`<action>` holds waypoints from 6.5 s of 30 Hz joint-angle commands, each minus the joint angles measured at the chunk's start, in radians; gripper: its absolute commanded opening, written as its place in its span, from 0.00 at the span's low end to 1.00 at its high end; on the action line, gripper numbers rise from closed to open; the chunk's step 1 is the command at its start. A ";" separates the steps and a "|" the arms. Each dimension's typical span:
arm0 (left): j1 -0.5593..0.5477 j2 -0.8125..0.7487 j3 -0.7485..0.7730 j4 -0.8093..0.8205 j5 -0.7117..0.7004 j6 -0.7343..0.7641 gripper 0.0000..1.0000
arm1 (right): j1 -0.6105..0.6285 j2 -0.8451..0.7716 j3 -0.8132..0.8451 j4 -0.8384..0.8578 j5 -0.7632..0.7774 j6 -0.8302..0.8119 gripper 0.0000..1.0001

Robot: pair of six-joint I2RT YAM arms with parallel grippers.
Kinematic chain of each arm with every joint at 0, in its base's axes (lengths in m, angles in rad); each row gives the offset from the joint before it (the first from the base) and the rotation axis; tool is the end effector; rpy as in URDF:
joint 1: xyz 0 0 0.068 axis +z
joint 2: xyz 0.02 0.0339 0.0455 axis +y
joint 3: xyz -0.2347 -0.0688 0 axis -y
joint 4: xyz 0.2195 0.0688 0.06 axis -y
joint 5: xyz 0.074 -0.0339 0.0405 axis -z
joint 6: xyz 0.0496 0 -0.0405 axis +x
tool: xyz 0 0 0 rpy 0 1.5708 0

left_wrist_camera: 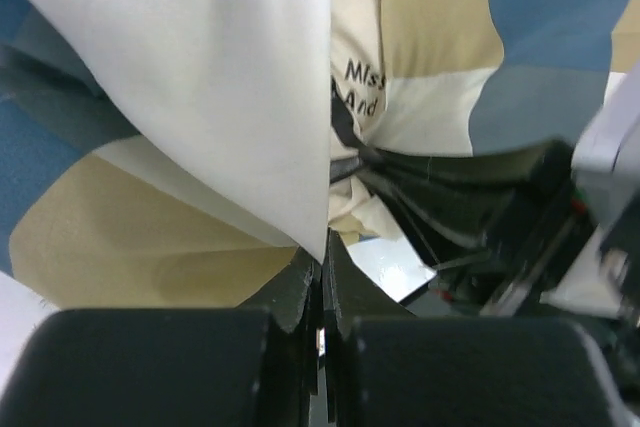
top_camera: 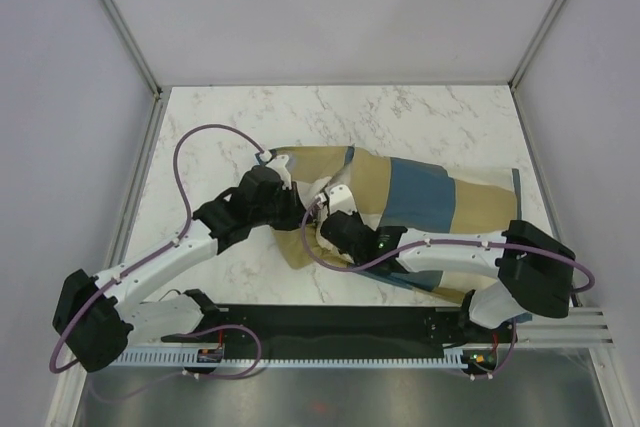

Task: Put the pillow into the pillowcase

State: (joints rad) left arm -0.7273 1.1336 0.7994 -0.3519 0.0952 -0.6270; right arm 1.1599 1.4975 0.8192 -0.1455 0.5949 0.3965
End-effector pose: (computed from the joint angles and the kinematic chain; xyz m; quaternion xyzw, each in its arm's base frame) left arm 0.1785 -0.1652 0.2326 0.0656 0.9006 -0.3014 0.3063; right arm 0.1411 0.2544 0.1721 -0.2323 0.8659 0.0506 0.4400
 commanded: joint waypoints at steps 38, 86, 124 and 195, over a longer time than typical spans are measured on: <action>0.129 0.130 0.379 -0.059 0.222 0.033 0.02 | -0.216 -0.317 -0.062 -0.070 -0.176 0.203 0.59; 0.441 -0.365 -0.233 -0.153 -0.048 -0.115 1.00 | -0.397 -0.456 -0.155 -0.648 -0.070 0.877 0.96; 0.434 -0.344 0.362 -0.461 -0.001 0.049 0.02 | -0.393 -0.664 0.106 -0.802 -0.383 0.570 0.98; 0.503 0.430 0.775 -0.257 0.092 0.018 0.06 | -0.831 -0.082 0.796 -0.657 -0.107 0.397 0.00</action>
State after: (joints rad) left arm -0.2413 1.4296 1.3872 -0.7513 0.1921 -0.5861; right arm 0.4747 1.3178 1.5944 -1.0313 0.6491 0.8776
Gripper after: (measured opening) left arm 0.041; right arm 0.010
